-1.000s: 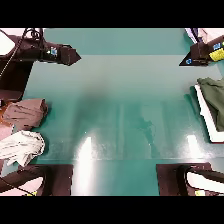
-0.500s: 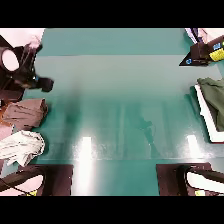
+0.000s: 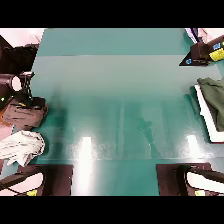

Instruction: Fold the shirts.

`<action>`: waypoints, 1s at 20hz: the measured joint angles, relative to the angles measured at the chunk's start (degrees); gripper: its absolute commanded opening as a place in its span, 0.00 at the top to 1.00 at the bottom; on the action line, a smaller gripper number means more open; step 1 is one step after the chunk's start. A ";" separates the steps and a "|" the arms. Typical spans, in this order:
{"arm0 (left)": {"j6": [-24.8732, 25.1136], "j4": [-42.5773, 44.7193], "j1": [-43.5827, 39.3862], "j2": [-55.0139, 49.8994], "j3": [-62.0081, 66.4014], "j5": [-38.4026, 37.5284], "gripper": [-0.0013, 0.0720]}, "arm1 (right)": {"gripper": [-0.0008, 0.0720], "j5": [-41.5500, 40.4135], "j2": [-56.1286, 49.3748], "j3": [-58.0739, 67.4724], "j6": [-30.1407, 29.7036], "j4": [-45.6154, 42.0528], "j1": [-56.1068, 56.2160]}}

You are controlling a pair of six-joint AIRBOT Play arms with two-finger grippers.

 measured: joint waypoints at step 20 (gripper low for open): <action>34.36 -33.27 -25.55 5.53 42.38 -7.10 0.95 | 0.96 -1.09 0.81 0.00 0.00 0.07 -0.39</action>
